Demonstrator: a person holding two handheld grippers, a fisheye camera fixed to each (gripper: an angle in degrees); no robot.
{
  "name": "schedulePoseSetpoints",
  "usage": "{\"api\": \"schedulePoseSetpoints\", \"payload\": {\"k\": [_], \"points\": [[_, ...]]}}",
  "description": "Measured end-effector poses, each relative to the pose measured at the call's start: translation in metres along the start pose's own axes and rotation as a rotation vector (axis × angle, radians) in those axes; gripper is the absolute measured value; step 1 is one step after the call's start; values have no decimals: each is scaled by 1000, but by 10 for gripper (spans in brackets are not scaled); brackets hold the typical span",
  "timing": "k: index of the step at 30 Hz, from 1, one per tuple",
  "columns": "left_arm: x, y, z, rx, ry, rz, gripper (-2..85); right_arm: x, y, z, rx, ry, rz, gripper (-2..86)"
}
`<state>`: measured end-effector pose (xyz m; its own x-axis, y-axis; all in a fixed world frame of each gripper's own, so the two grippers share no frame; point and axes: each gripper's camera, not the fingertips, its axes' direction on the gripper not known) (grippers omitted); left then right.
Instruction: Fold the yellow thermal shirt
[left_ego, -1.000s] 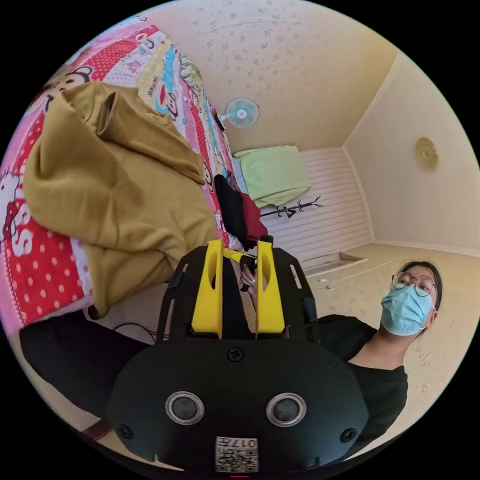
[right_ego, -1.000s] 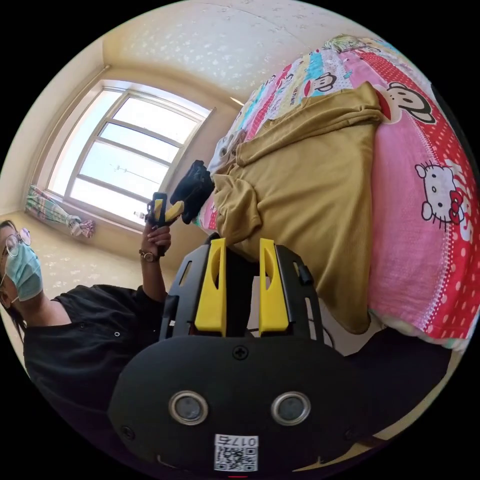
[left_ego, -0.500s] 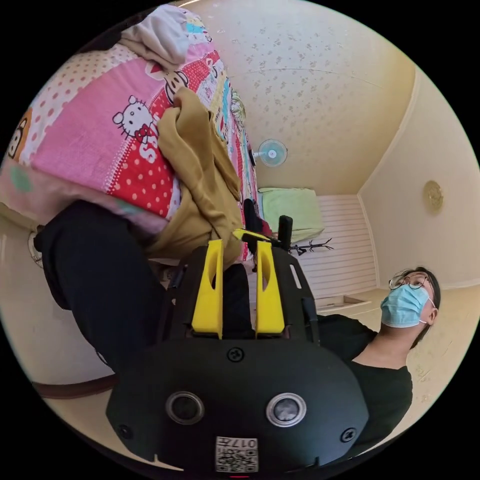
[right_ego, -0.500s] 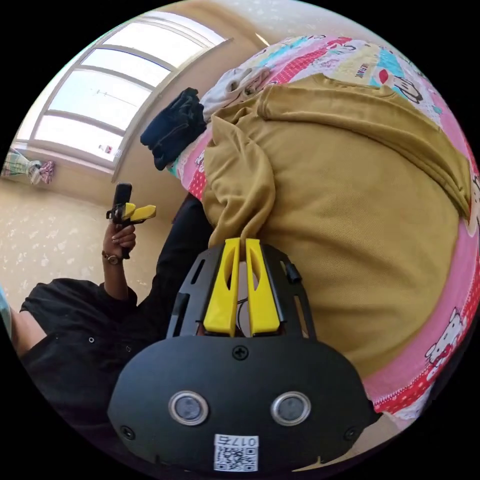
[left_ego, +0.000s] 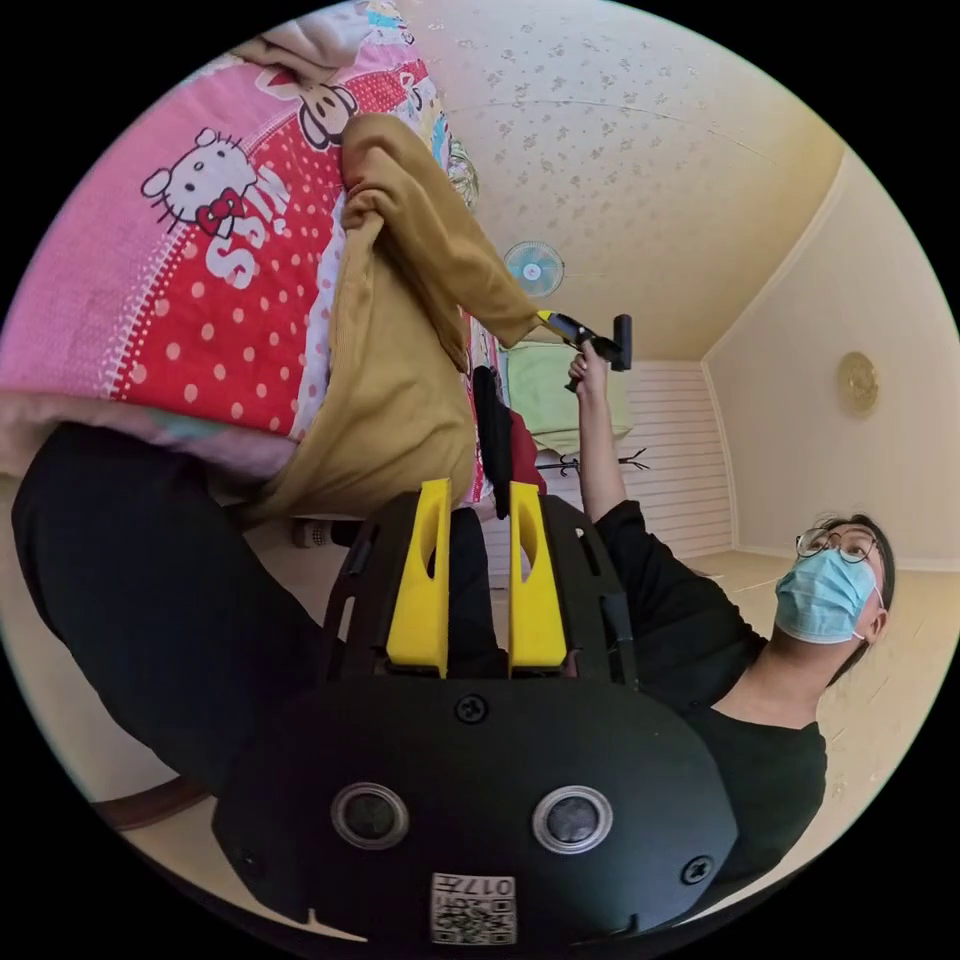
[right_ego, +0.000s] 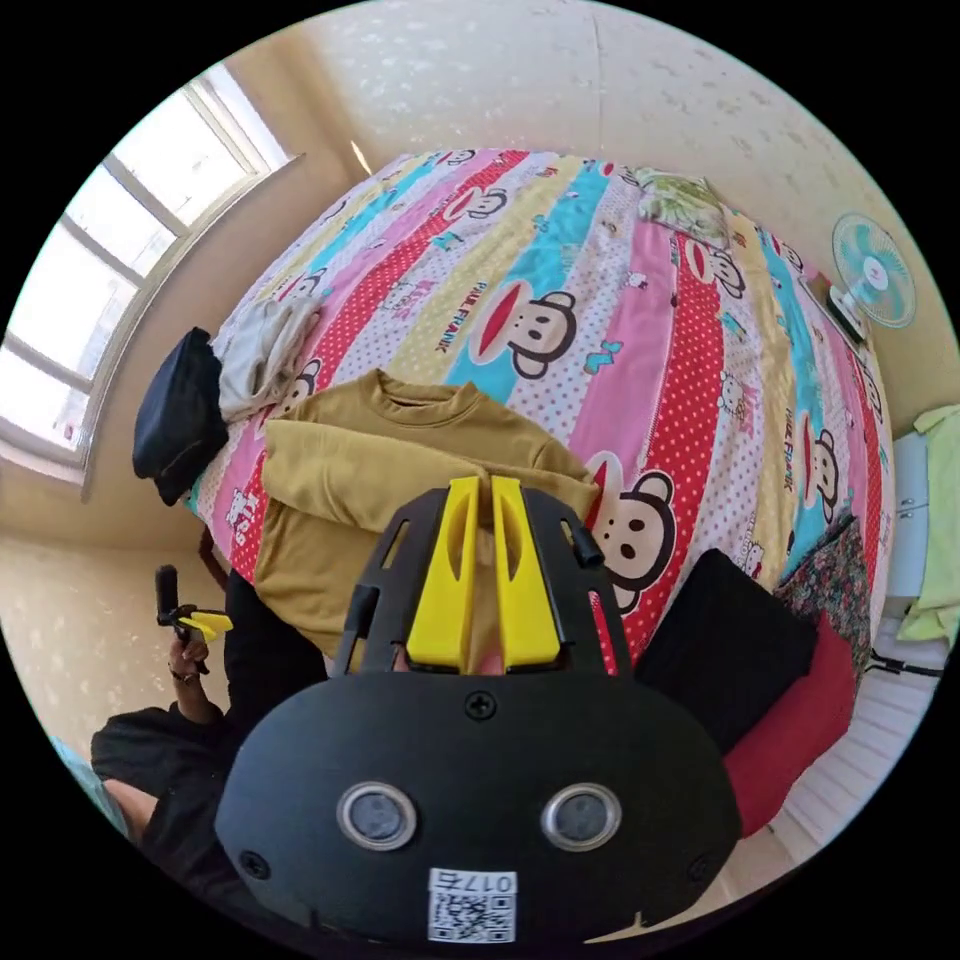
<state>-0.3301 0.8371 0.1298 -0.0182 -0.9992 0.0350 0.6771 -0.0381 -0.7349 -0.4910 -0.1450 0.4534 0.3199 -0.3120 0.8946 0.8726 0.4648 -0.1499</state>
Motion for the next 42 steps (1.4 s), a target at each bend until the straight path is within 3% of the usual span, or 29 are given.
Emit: {"api": "schedulePoseSetpoints", "payload": {"k": [3,6,9,13,16,20,22,24,25,28,31,35,38,42], "points": [[-9,0,4,-2,-28,-22,93,40,-7,60,-111,-69,107,73],[-6,-2,3,17,-140,-18,100,39,6,68,8,-92,143,107],[-1,-15,7,35,-260,4,114,3,11,63,111,-196,21,116],[1,-45,22,67,-368,39,132,-83,-15,72,100,-452,-258,114],[-1,-69,44,95,-463,62,136,-158,-42,84,81,-518,-425,115],[-6,-74,74,76,-600,60,118,-241,-74,115,47,-410,-550,125],[-6,-67,81,71,-643,82,77,-279,-90,152,-47,-235,-569,118],[-12,-56,91,47,-623,85,37,-297,-95,179,-105,-87,-592,57],[-12,-51,91,65,-614,85,34,-302,-94,182,-53,-30,-599,51],[-8,-34,86,157,-629,130,29,-284,-94,175,86,-126,-463,46],[-21,-30,80,183,-527,98,42,-254,-97,183,-27,-321,-407,56],[-28,-16,69,189,-394,95,118,-203,-52,128,82,-482,-393,94],[-26,-10,85,87,-453,92,133,-144,23,74,200,-467,-350,123],[-27,-3,110,79,-588,81,118,-45,156,48,290,-196,-150,140]]}}
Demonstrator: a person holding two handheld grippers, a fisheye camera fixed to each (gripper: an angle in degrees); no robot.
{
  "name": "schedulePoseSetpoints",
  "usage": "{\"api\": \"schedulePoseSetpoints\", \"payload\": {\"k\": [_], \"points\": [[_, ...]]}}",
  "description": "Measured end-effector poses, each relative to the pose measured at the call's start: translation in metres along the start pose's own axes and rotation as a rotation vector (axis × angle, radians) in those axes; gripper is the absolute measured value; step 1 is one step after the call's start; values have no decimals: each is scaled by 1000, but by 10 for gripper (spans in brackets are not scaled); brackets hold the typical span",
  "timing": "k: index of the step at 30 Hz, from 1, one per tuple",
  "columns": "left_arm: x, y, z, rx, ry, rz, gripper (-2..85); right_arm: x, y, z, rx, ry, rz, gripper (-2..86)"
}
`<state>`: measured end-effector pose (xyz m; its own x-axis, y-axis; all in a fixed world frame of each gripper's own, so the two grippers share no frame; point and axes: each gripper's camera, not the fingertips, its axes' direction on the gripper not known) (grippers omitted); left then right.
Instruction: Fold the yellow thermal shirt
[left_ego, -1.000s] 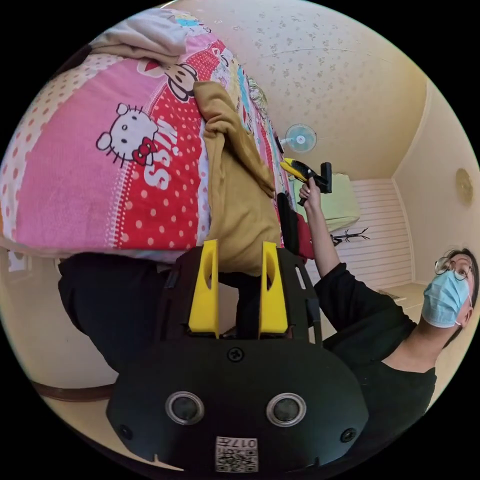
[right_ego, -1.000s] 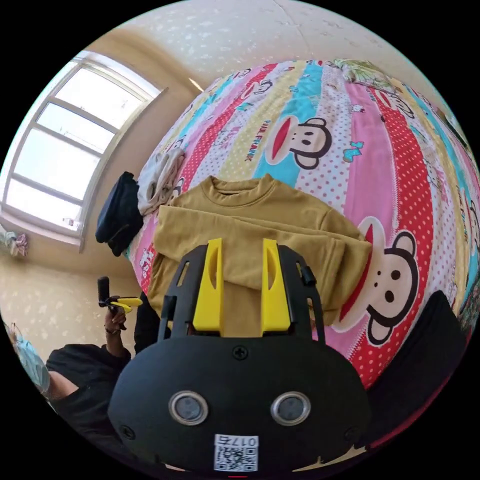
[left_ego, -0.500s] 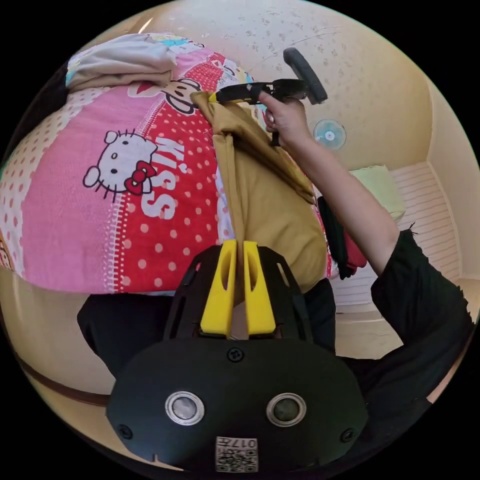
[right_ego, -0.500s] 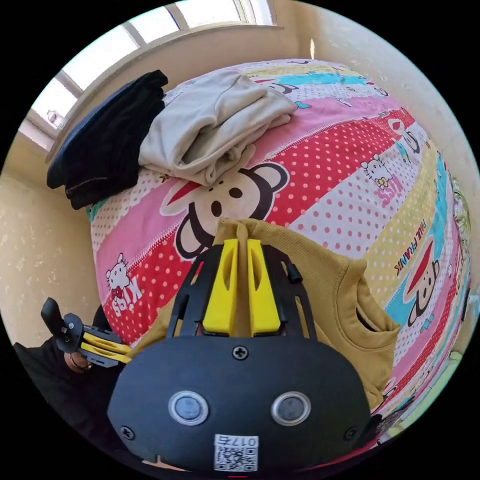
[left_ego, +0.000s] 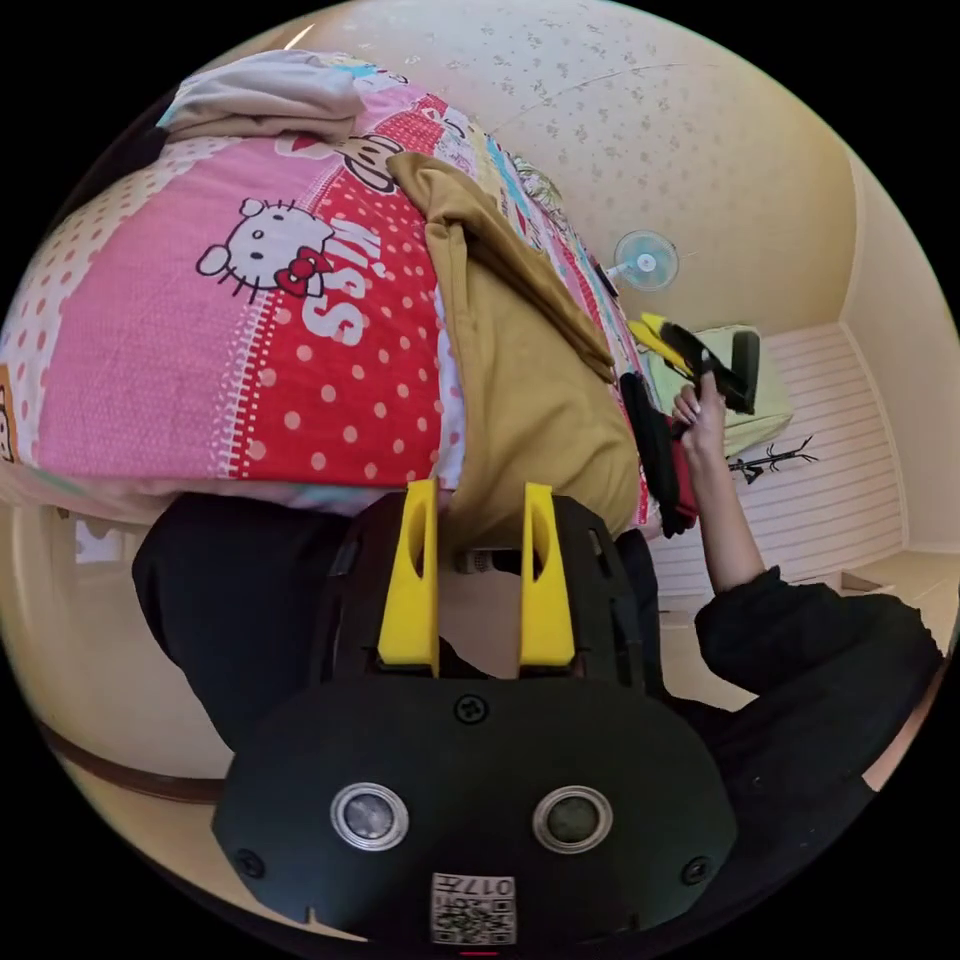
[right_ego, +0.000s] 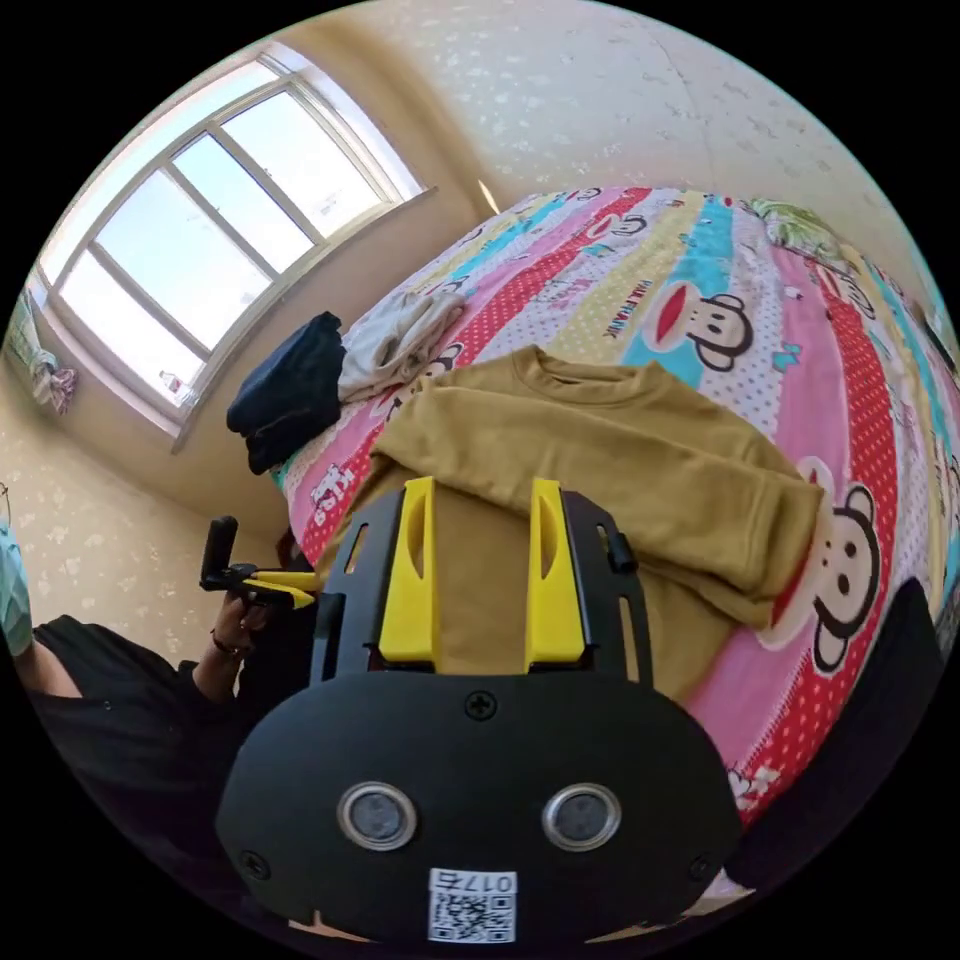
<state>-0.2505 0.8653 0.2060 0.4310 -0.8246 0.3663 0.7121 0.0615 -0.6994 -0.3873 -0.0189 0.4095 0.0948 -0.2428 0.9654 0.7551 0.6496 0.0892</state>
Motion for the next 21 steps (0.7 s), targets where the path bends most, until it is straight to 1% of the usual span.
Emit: {"api": "schedulePoseSetpoints", "payload": {"k": [1,2,3,4,5,6,7,10,11,13,16,19,21], "points": [[1,1,2,2,-12,-2,116,21,39,-12,-20,68,89,148],[4,2,4,4,-29,-3,112,31,58,-16,-37,78,136,151],[7,4,7,1,-40,-4,108,49,96,-21,-76,51,239,154],[8,4,9,-12,-40,-8,105,62,131,-21,-118,-12,329,150],[9,3,19,-79,-18,-15,85,65,148,-22,-104,-57,344,145],[12,2,32,-152,13,-13,67,65,178,-31,-18,-131,390,123],[14,2,36,-172,20,-14,60,63,203,-37,22,-190,452,90],[30,6,29,-158,-27,-6,44,57,232,-38,-7,-303,497,49],[38,4,18,-156,-24,13,41,56,234,-43,8,-318,502,45],[52,-1,-10,-113,3,60,38,53,229,-80,94,-326,461,39],[78,-25,-65,2,6,153,37,48,198,-135,199,-223,345,36],[97,-69,-97,97,-50,250,40,58,153,-164,234,-126,278,40],[89,-108,-95,111,-90,256,52,75,126,-163,191,-126,268,48]]}}
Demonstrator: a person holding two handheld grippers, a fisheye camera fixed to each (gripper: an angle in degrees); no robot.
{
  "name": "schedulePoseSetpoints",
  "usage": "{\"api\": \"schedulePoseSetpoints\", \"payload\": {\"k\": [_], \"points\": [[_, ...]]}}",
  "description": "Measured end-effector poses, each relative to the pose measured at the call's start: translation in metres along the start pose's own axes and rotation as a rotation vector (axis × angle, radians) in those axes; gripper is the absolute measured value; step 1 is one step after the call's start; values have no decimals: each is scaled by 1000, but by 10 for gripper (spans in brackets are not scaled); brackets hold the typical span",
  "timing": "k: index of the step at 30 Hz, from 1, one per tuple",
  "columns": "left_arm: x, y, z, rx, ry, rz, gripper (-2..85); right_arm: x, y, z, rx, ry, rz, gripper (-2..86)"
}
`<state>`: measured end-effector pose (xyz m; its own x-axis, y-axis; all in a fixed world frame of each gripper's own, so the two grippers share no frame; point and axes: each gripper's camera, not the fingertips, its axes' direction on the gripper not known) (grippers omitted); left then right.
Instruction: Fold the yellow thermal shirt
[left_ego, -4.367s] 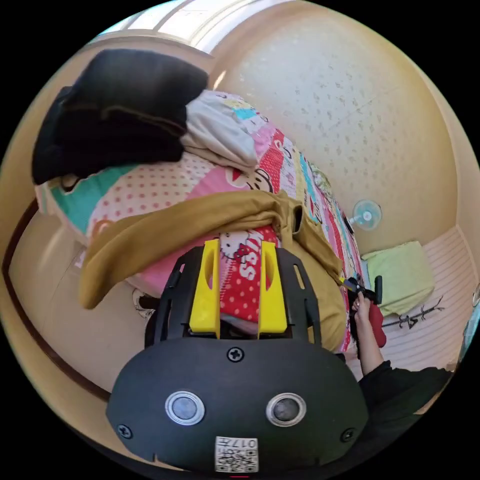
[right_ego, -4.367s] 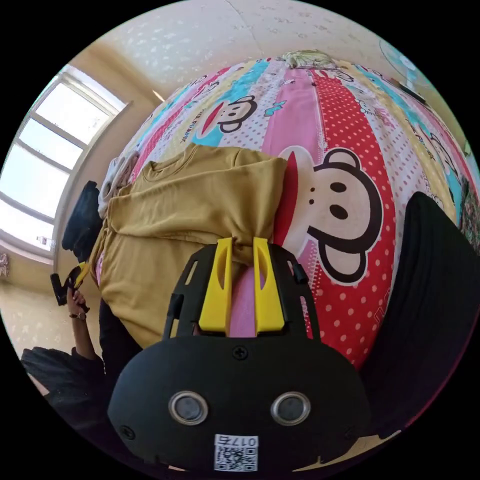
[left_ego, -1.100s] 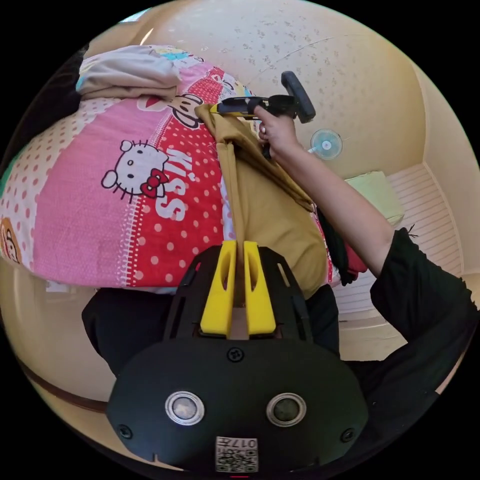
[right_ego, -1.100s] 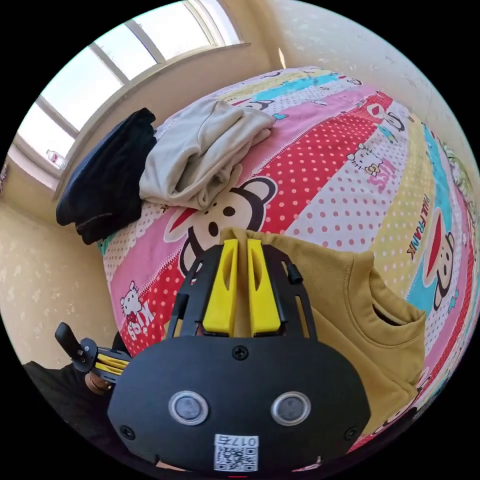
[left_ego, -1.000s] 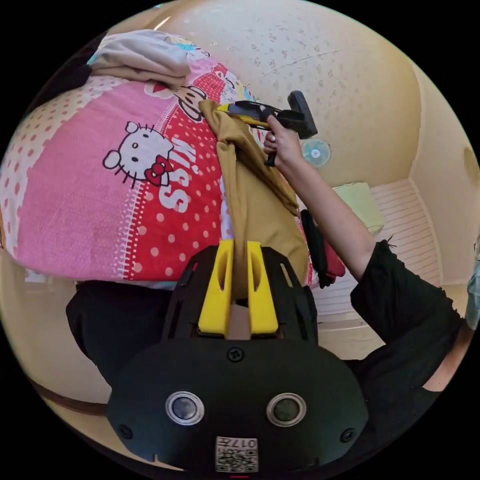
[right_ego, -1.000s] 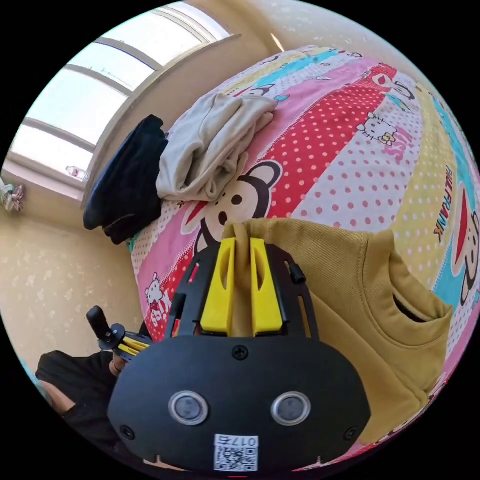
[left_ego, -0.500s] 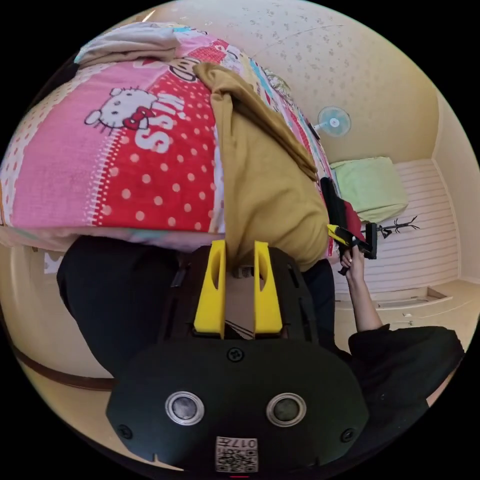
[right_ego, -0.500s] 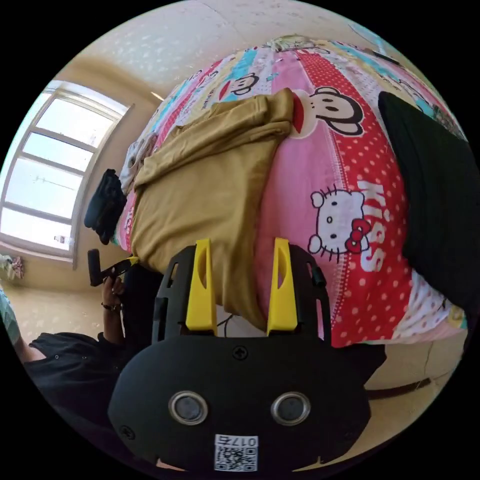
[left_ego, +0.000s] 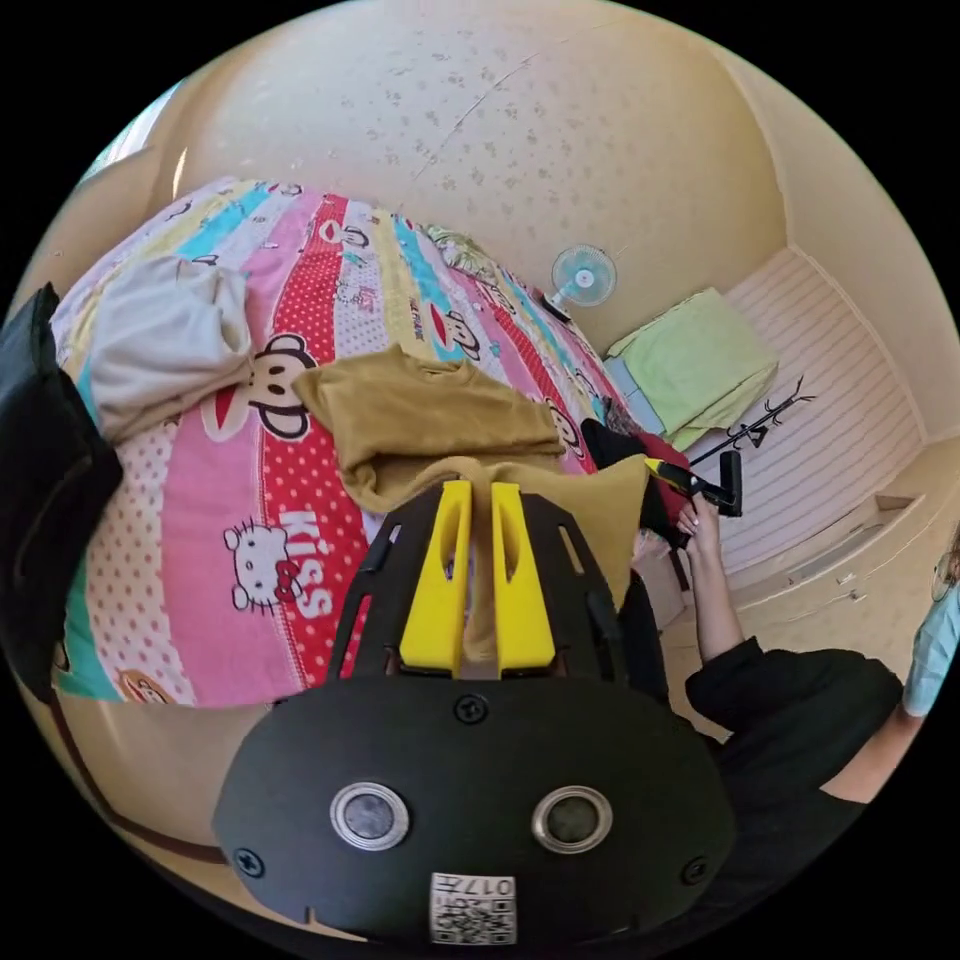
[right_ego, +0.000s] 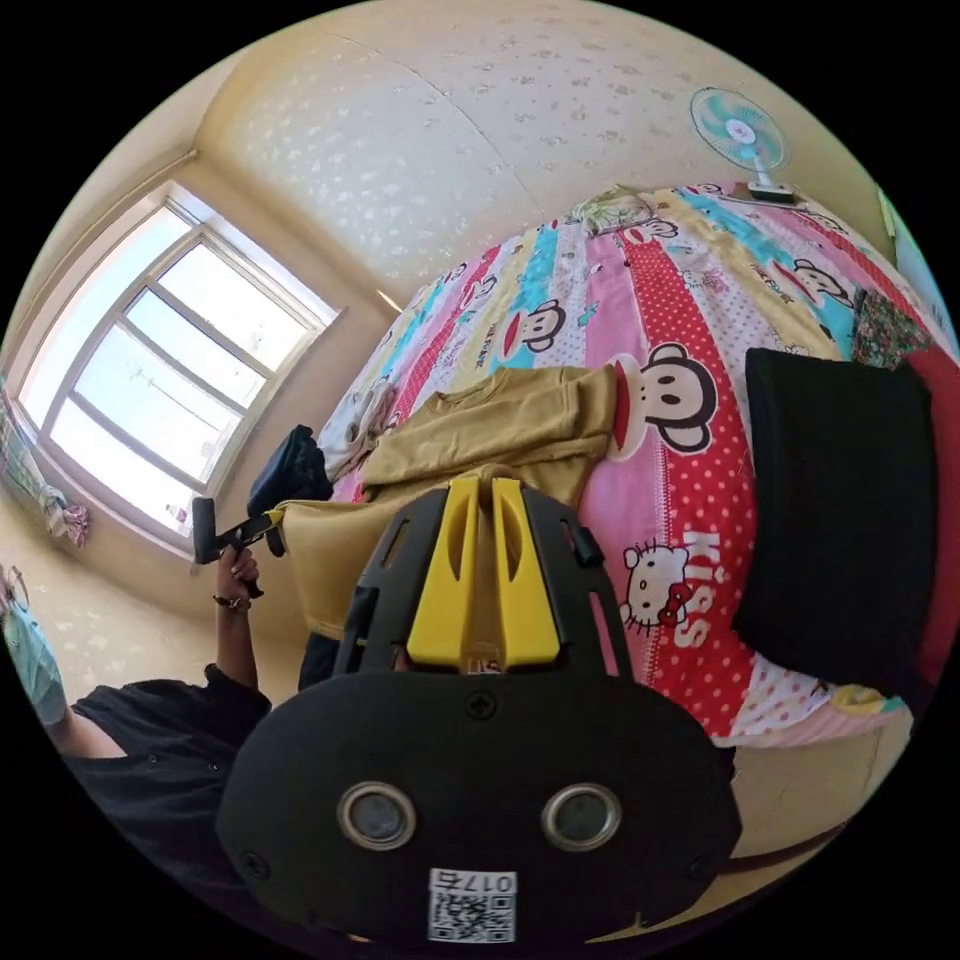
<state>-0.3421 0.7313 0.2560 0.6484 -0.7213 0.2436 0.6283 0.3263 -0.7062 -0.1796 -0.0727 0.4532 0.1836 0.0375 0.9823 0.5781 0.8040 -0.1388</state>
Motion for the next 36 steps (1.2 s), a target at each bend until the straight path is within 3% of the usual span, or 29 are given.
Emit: {"api": "schedulePoseSetpoints", "payload": {"k": [3,5,10,16,19,22,24,30,33,36], "points": [[-42,-13,27,-108,101,-131,122,25,-20,15,-76,-25,78,87],[-58,3,30,-79,148,-196,169,33,-13,17,-86,-46,105,122],[-63,63,31,-9,89,-248,182,54,39,16,-79,-17,96,144],[-58,100,69,-51,152,-306,172,88,66,24,27,-195,178,138],[-59,117,62,48,85,-362,125,78,78,54,-63,-263,186,120],[-69,127,63,7,301,-393,60,57,102,39,8,-176,172,69],[-68,135,39,43,449,-359,52,47,114,14,54,-299,102,52],[-32,150,-95,127,465,-107,50,-1,161,-110,129,-429,-171,33],[-22,162,-136,92,674,-61,50,-29,176,-151,58,-520,-291,30],[-8,177,-160,41,614,-42,50,-55,193,-177,-24,-464,-334,29]]}}
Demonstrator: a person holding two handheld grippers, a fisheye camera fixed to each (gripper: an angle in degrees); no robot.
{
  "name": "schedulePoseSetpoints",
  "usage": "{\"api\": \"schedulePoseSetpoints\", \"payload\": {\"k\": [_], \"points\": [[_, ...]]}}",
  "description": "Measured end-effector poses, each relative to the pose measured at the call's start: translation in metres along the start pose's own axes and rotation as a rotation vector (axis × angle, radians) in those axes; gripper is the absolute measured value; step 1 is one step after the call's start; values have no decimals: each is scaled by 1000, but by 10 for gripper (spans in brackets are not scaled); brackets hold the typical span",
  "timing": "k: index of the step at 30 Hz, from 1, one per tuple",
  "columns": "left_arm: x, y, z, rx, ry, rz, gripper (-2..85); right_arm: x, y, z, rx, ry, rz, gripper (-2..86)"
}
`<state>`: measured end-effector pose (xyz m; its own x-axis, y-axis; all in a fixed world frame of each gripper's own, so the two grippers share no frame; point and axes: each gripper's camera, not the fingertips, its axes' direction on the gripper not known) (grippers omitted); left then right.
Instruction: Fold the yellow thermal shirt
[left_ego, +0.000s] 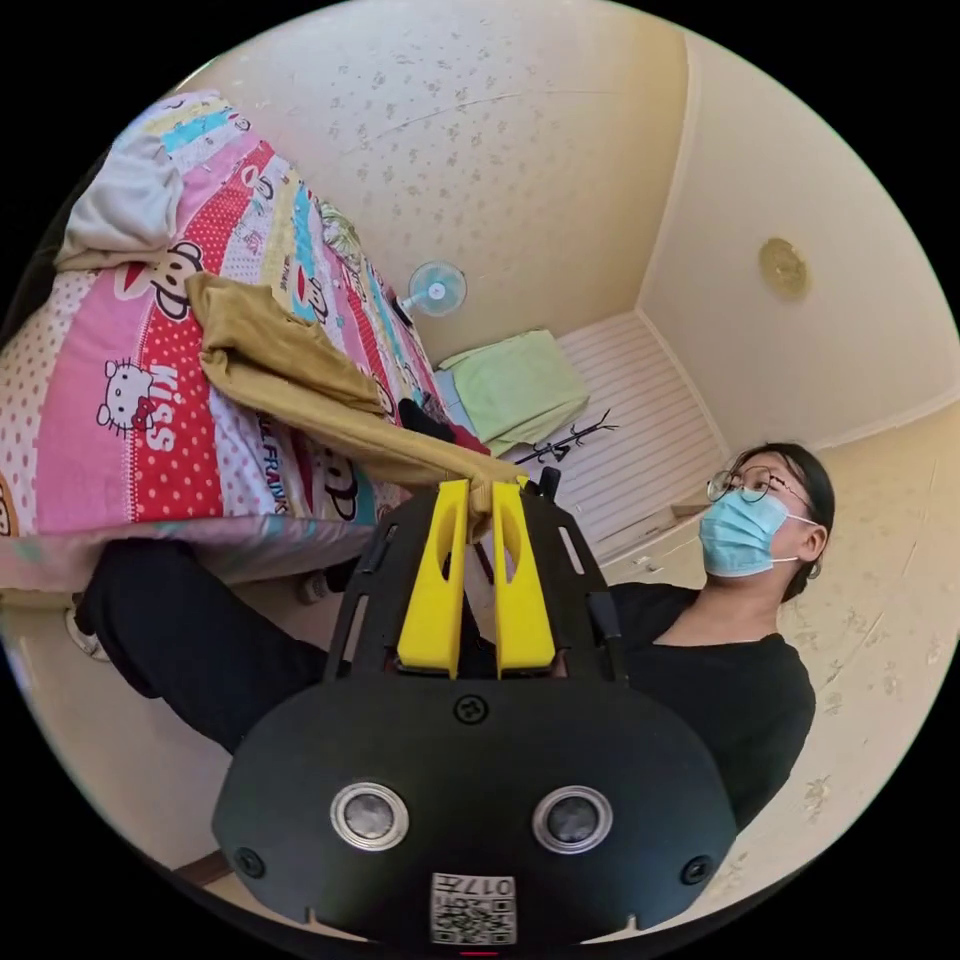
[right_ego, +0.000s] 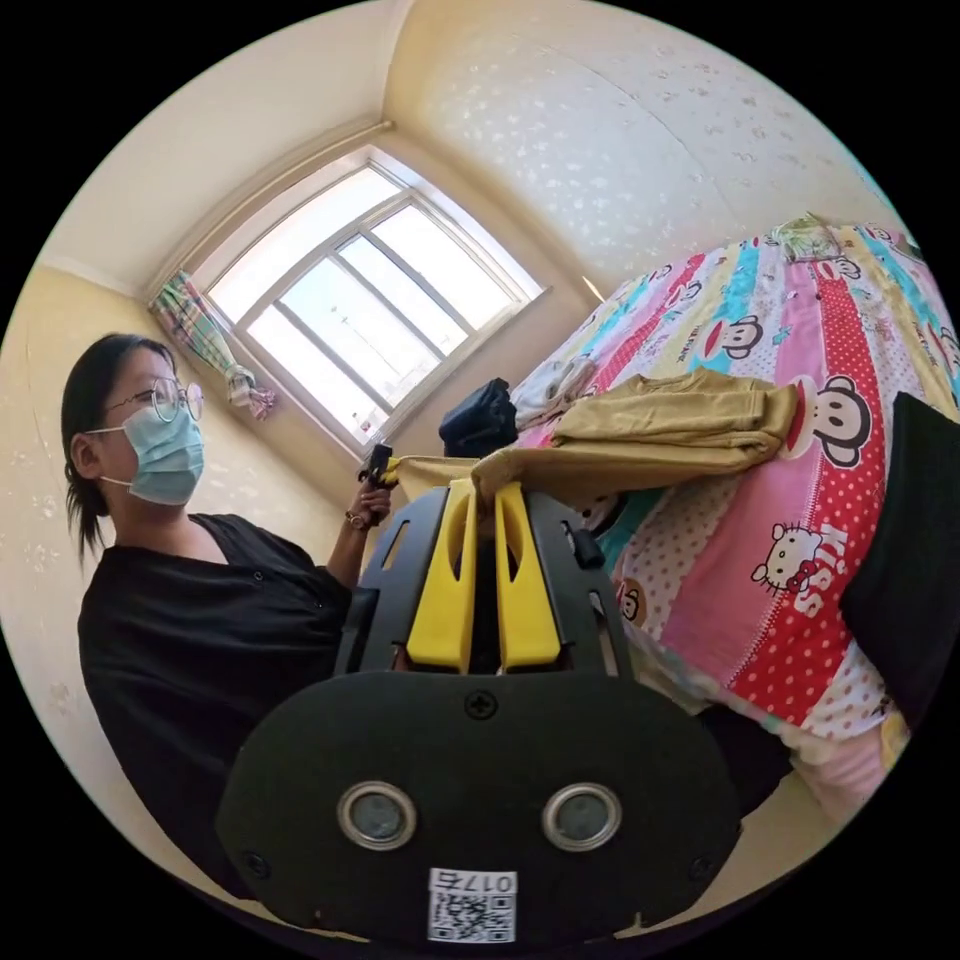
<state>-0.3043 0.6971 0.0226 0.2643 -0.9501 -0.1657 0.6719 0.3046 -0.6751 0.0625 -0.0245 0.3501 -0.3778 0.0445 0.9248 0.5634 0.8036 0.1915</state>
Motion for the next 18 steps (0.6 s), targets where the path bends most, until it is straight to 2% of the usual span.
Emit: {"api": "schedulePoseSetpoints", "payload": {"k": [3,7,10,13,16,18], "points": [[21,21,-8,-25,-12,-7,50,-32,16,-11,-29,39,10,28],[41,44,-18,-52,38,6,50,-63,48,-34,59,0,17,28],[36,44,-16,-67,-15,-33,50,-55,52,-35,73,60,59,29],[12,9,-6,-57,-49,-68,49,-18,20,-17,42,79,105,30],[-14,-57,0,40,-80,-32,50,32,-43,4,55,126,106,36],[-49,-117,6,121,-153,3,58,75,-82,13,104,134,234,43]]}}
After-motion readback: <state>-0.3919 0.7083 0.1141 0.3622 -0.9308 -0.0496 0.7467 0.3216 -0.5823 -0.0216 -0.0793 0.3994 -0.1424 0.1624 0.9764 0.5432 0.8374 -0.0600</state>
